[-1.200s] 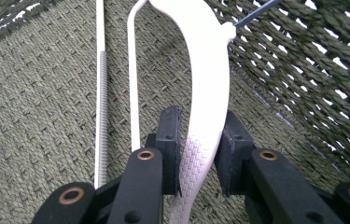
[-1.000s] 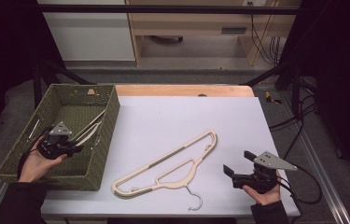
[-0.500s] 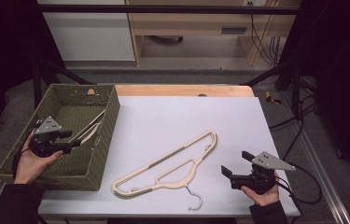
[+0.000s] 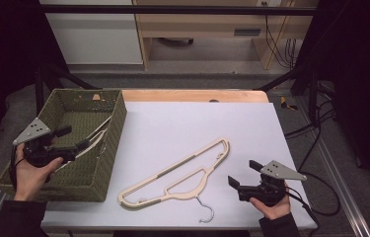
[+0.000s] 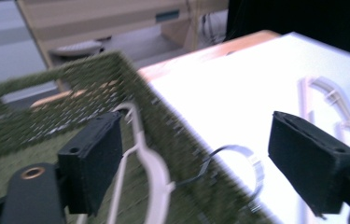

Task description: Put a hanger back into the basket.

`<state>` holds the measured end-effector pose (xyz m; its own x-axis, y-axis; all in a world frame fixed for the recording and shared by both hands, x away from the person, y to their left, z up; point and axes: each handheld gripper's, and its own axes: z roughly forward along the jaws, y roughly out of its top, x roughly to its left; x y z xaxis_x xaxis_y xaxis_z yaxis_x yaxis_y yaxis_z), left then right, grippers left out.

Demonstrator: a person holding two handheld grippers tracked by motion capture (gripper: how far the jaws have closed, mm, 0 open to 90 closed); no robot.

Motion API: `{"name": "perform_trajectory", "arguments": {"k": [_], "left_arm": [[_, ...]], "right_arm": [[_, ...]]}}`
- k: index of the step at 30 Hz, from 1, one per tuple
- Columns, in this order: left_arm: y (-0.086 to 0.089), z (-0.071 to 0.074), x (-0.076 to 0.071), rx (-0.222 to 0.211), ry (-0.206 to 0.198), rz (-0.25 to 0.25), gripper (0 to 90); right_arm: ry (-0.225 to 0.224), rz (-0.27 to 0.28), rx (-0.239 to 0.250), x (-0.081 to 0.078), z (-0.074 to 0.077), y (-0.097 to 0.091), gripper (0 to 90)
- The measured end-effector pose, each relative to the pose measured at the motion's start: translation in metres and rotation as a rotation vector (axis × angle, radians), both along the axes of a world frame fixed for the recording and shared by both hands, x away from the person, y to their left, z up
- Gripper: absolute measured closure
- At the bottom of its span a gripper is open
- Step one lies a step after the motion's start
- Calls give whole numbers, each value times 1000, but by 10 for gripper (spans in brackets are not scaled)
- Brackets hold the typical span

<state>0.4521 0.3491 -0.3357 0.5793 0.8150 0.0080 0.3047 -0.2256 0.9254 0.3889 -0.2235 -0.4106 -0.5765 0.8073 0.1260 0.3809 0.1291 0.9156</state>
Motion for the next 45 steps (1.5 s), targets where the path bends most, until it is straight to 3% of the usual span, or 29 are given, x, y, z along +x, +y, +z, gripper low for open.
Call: {"name": "perform_trajectory", "arguments": {"k": [3, 6, 7, 9, 11, 12, 13, 17, 20, 25, 35, 40, 43, 45], "left_arm": [[-18, 7, -11, -14, -43, -6, 118], [-35, 14, -20, -46, -78, -11, 90], [-35, 14, -20, -46, -78, -11, 90], [-55, 18, -31, -51, -94, -11, 85], [-61, 18, -34, -50, -99, -7, 85], [-75, 16, -40, -51, -105, -20, 86], [-75, 16, -40, -51, -105, -20, 85], [-102, 2, -51, -62, -92, -64, 80], [-111, -5, -53, -38, -88, -85, 79], [-132, -31, -57, -24, -37, -158, 79], [-146, -59, -61, -4, 10, -224, 74], [-150, -72, -58, 8, 29, -226, 70], [-153, -82, -54, 39, 60, -228, 60], [-154, -85, -54, 35, 73, -231, 57]], "right_arm": [[5, 5, 30, -1, 3, 3, 77], [5, 13, 28, -2, 4, 6, 76], [2, 13, 26, -2, 4, 7, 75], [2, 24, 22, -2, 4, 8, 75], [4, 18, 28, -3, 5, 9, 75], [4, 23, 28, -3, 5, 9, 75], [2, 23, 27, -3, 5, 10, 75], [8, 36, 22, -3, 4, 13, 78], [23, 43, 10, -3, 1, 17, 80], [39, 52, 6, -3, -3, 22, 84], [62, 54, -23, -4, -9, 33, 114], [74, 60, -45, -5, -12, 40, 145], [99, 64, -65, -6, -15, 46, 164], [108, 73, -74, -7, -17, 49, 179]]}}
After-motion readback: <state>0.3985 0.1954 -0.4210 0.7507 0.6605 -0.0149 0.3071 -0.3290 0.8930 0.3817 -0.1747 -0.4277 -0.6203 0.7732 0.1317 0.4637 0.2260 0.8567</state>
